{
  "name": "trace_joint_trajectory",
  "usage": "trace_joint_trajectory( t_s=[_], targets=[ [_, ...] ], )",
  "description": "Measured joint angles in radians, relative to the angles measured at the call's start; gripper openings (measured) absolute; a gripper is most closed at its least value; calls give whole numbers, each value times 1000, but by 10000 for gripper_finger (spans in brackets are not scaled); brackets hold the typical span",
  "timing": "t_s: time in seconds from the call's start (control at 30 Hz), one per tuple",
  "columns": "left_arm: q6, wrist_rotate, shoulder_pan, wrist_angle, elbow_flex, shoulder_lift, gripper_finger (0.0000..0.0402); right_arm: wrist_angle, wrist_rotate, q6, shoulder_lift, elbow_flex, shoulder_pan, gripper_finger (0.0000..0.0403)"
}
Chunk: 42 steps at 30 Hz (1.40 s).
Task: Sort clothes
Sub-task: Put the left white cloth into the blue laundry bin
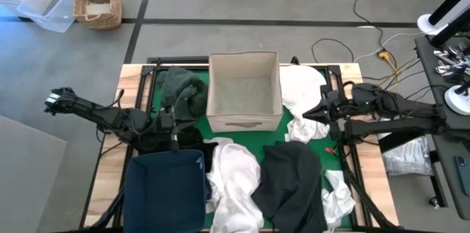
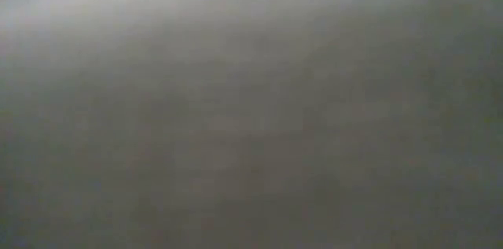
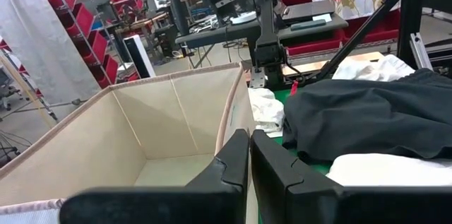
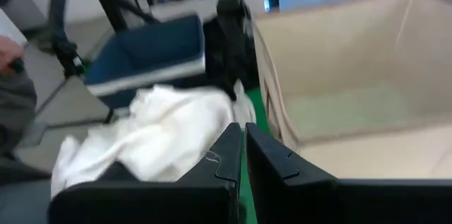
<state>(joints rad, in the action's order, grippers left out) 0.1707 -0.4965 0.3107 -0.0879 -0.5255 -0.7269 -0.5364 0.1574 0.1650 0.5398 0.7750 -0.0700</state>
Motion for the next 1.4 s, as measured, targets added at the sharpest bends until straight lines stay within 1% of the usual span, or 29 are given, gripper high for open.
trace_joint_trajectory(
  t_s=[0.17,0.3,0.43,0.6,0.73,0.9,1.03,1.13,1.27,1.4],
  targets=[
    [0,0,0,0,0,0,0,-124,8,7,50,68,0,13],
    [0,0,0,0,0,0,0,-271,8,1,86,132,4,13],
    [0,-1,0,0,0,0,0,-411,49,8,104,186,30,13],
    [0,-3,0,-1,0,0,0,-531,88,88,107,227,94,13],
    [0,-40,0,-2,0,0,0,-653,91,214,123,235,154,13],
    [-4,-55,0,-3,0,0,0,-740,90,338,170,235,236,13],
    [-4,-55,0,-3,0,0,0,-783,96,343,236,235,312,13],
    [-4,-55,0,-3,0,0,0,-793,130,344,291,235,378,13],
    [-5,-55,0,-3,0,0,0,-791,139,343,354,234,506,13],
    [-9,-55,0,-2,0,0,0,-794,139,348,386,234,652,13]
  ],
)
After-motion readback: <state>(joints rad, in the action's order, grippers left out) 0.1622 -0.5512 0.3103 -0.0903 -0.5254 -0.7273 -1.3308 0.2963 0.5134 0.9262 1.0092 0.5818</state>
